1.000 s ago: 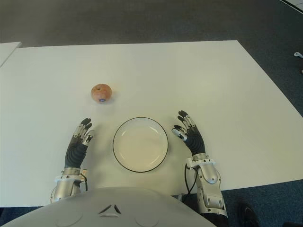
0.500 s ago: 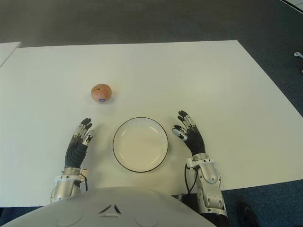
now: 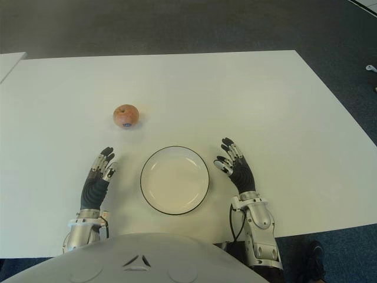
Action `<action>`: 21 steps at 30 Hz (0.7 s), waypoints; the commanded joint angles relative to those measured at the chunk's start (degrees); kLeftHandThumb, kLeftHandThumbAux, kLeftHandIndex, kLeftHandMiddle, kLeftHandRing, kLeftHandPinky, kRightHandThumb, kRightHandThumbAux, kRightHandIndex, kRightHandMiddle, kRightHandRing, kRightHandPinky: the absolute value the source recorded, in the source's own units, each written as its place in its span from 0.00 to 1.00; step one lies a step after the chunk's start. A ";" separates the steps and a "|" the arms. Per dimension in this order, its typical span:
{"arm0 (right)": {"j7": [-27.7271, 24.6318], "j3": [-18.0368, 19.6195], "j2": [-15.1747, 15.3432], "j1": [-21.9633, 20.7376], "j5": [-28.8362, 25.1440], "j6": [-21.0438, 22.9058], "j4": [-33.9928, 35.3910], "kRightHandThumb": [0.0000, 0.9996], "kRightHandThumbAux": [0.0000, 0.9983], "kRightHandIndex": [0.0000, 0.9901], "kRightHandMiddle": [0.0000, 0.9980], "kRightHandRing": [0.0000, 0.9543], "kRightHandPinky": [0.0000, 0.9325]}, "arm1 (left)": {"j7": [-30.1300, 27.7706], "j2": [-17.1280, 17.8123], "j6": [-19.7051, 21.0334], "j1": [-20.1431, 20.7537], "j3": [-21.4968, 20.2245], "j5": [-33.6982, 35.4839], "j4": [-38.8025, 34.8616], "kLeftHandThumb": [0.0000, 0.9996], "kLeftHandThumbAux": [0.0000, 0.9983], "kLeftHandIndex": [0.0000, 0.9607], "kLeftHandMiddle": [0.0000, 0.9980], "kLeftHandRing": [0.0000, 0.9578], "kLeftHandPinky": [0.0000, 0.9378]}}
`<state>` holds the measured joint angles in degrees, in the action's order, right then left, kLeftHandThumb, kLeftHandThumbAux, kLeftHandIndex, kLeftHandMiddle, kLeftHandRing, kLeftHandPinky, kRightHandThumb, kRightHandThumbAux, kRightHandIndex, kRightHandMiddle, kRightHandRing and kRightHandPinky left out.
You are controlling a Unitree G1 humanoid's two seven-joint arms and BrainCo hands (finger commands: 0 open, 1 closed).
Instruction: Put the apples into the plate.
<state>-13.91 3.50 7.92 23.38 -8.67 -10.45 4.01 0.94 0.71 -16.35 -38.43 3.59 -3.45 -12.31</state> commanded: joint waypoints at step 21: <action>0.01 -0.33 -0.42 -0.27 0.04 2.02 -2.25 0.13 0.59 0.07 0.09 0.06 0.07 | 2.33 3.90 0.69 3.66 -3.92 -8.81 -5.34 0.07 0.48 0.00 0.01 0.04 0.11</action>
<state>-14.06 3.37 7.86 23.03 -8.69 -10.28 3.76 1.24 1.55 -15.82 -37.46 2.65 -6.35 -14.20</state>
